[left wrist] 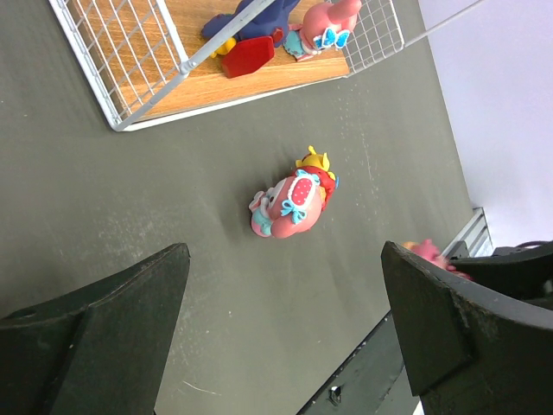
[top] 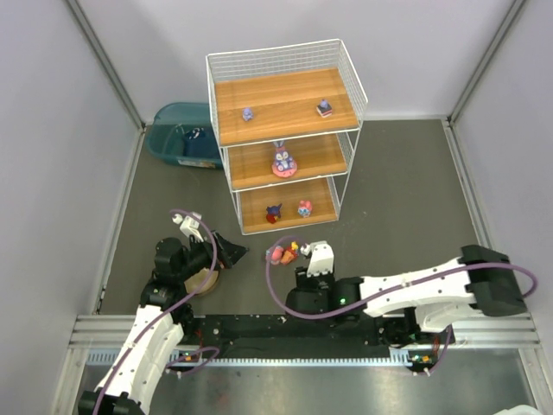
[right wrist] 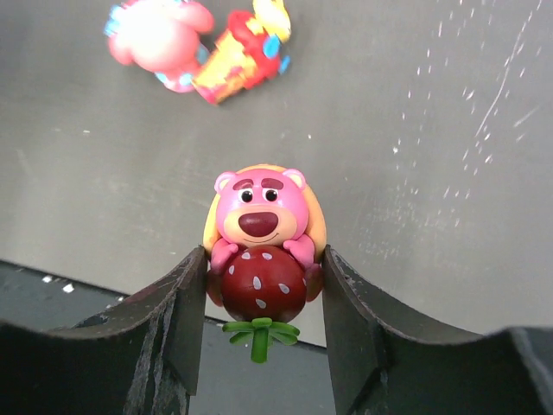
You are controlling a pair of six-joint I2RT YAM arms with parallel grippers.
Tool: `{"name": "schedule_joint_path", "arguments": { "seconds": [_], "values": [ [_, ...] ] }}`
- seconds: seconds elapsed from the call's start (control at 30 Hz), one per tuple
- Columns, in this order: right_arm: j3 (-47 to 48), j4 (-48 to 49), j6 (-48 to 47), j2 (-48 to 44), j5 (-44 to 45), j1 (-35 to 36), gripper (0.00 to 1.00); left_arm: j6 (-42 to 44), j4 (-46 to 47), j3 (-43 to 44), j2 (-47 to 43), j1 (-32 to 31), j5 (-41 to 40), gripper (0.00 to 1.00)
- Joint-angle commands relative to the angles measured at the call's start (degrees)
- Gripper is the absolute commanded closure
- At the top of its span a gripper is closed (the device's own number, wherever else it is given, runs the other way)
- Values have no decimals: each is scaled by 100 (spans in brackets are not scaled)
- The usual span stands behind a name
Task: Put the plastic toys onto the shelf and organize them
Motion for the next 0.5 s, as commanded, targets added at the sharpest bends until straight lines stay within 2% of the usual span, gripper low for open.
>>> {"name": "schedule_joint_path", "arguments": {
  "seconds": [0.0, 0.13, 0.2, 0.23, 0.3, 0.33, 0.4, 0.43, 0.47],
  "values": [
    [557, 21, -1545, -735, 128, 77, 100, -34, -106, -144, 120, -12, 14, 1],
    [1792, -382, -2451, -1280, -232, 16, 100, -61, -53, -153, 120, -12, 41, 1],
    [2409, -961, -2777, -1298, -268, -98, 100, -70, -35, -153, 129, -12, 67, 1],
    [3091, -1224, -2856, -1255, -294, -159, 100, -70, -35, -144, 138, -12, 67, 1],
    [3824, -1795, -3181, -1027, -417, -501, 100, -78, -35, -144, 120, -12, 84, 1],
    [4585, -1929, -3304, -904, -626, -668, 100, -78, -35, -144, 120, -12, 85, 1],
    [5370, -2079, -3857, -518, -899, -1116, 100, -70, -35, -144, 111, -12, 111, 1],
    [6279, -2288, -4015, -342, -988, -1222, 100, -70, -44, -135, 103, -12, 128, 1],
    [6802, -2473, -4278, -149, -971, -1310, 100, -52, -61, -135, 85, -12, 120, 1]
  ]
}}
